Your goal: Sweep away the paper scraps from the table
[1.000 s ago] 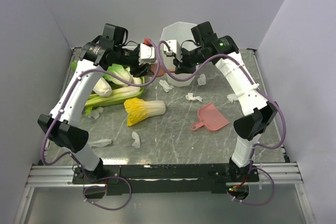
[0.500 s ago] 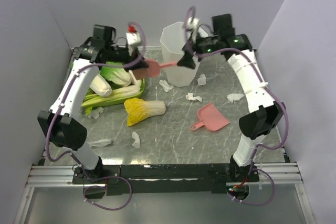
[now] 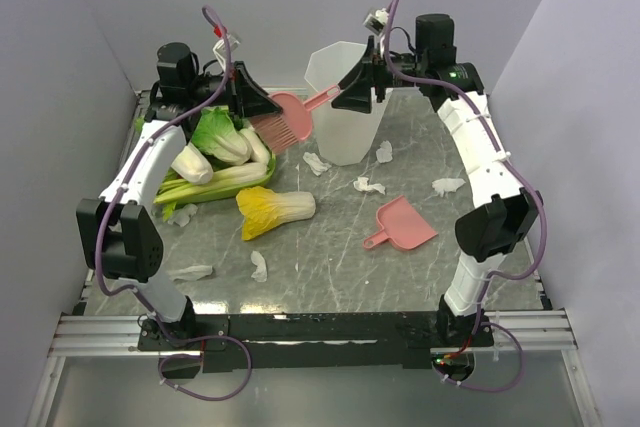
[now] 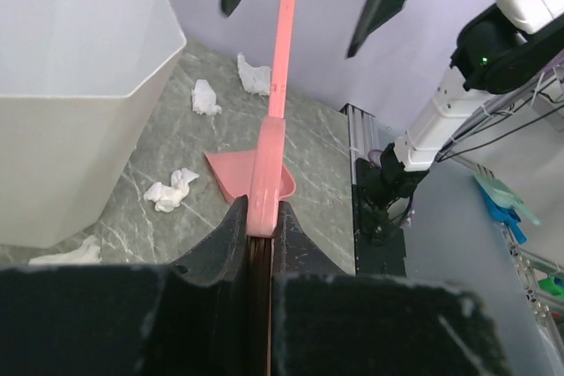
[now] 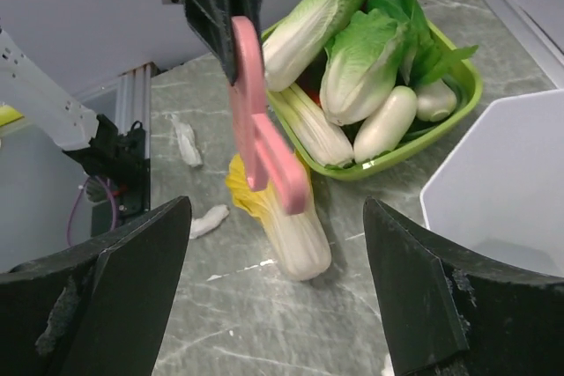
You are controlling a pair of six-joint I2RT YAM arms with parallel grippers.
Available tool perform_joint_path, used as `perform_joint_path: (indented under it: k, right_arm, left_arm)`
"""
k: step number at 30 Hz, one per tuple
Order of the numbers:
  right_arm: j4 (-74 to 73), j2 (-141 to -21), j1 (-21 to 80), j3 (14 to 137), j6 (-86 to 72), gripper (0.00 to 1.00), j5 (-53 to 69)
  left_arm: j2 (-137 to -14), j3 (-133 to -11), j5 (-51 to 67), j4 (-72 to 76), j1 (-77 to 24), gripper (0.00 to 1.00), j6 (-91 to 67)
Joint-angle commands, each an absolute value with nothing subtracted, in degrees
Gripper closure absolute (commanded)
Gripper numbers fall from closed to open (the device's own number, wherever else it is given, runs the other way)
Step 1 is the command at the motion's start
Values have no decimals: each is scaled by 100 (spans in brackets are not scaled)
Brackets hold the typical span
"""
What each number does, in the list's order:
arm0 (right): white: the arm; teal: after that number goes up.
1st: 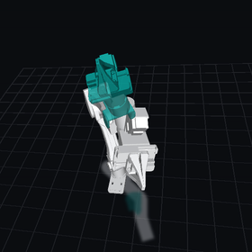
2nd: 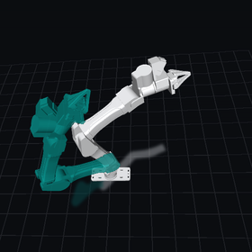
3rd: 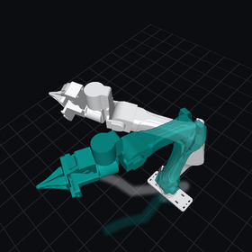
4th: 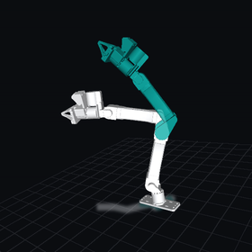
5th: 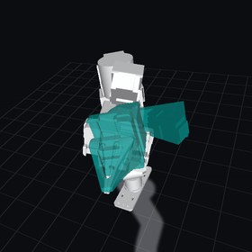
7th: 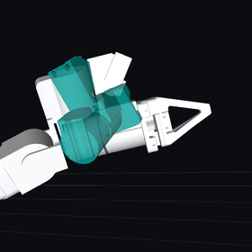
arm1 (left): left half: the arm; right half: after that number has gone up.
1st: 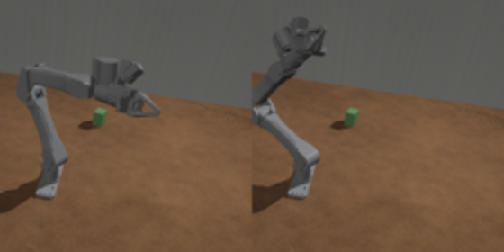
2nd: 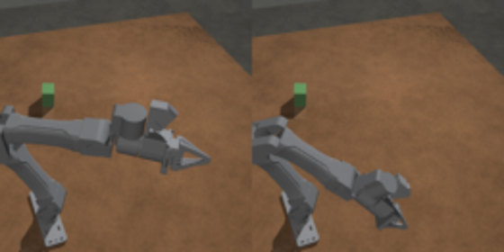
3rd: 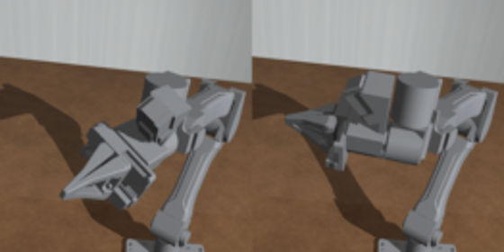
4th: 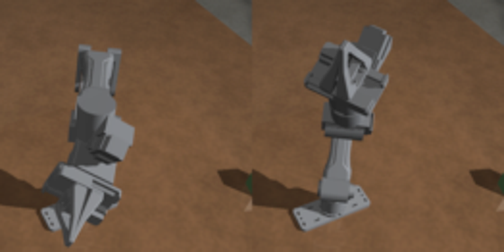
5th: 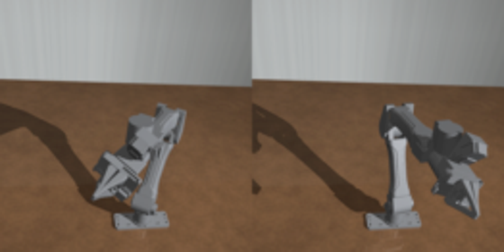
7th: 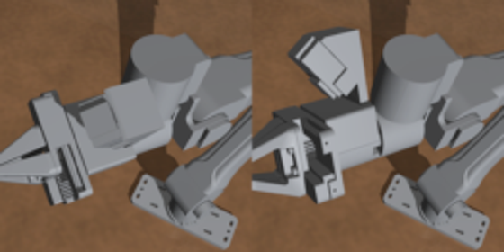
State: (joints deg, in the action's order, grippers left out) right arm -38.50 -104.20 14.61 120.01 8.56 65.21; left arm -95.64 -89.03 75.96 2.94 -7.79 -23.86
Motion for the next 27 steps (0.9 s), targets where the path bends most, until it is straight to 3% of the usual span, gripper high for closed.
perform_joint_path:
  k: [1, 27]
  right_arm:
    - [-3410, -10590, 1643, 12243, 475, 15, 6548]
    - [-4122, -10854, 2057, 12647, 1028, 59, 7102]
  left_arm:
    - [-9431, -8974, 7989, 1282, -791, 99, -3058]
    - [-9554, -9150, 8148, 615, -914, 99, -2707]
